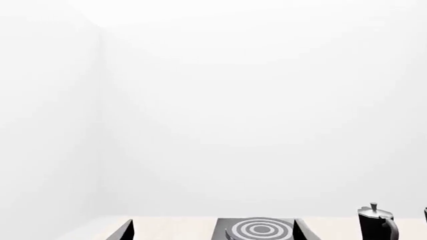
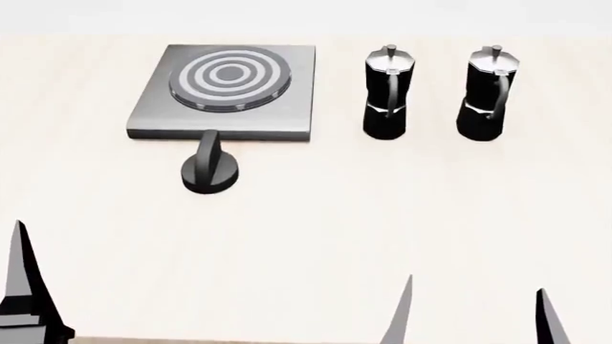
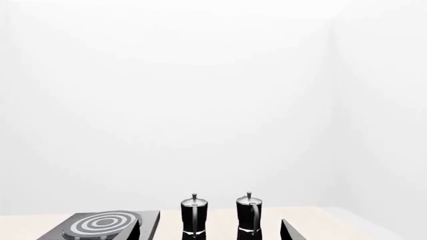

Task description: Turn off the stove.

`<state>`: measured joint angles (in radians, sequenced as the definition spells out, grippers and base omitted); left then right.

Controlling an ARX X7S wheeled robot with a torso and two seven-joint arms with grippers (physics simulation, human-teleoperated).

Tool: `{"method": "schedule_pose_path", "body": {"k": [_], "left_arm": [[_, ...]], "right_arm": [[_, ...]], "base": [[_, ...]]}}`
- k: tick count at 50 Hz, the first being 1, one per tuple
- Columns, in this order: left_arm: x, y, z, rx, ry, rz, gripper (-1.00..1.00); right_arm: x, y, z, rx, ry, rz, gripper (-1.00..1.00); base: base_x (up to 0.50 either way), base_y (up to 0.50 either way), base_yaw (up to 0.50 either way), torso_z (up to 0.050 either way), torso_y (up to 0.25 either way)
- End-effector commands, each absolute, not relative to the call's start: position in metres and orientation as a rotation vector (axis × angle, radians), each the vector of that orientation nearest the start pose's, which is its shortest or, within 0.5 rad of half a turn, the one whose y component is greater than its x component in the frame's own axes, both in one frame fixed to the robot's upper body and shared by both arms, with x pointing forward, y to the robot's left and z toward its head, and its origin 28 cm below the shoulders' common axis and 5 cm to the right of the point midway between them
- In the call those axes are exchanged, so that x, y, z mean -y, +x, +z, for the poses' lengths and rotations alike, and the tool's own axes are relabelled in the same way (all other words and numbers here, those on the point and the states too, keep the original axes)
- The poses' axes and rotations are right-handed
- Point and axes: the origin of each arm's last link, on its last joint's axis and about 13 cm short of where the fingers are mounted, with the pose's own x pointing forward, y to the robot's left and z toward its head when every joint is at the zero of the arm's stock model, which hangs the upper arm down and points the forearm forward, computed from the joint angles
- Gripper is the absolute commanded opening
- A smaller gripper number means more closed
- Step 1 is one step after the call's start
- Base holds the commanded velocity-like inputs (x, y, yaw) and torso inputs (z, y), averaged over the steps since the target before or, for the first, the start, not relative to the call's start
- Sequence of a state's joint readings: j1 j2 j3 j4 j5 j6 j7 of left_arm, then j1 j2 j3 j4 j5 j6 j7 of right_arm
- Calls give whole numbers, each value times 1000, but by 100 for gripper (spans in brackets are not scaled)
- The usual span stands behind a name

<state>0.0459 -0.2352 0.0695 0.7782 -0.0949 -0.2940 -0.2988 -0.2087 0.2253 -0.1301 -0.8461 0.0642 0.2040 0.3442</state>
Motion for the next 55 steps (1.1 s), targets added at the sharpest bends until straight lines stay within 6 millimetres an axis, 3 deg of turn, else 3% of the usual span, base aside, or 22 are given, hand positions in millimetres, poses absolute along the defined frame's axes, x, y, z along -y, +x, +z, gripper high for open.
{"method": "schedule_pose_path", "body": {"k": [1, 55], "left_arm": [[-219, 175, 143, 433, 65, 119, 100], [-219, 177, 140, 421, 47, 132, 100]], "right_arm": [[97, 144, 134, 409, -16, -97, 100], [98, 144, 134, 405, -12, -101, 100]], "base": [[94, 0, 0, 0, 0], [135, 0, 0, 0, 0]]}}
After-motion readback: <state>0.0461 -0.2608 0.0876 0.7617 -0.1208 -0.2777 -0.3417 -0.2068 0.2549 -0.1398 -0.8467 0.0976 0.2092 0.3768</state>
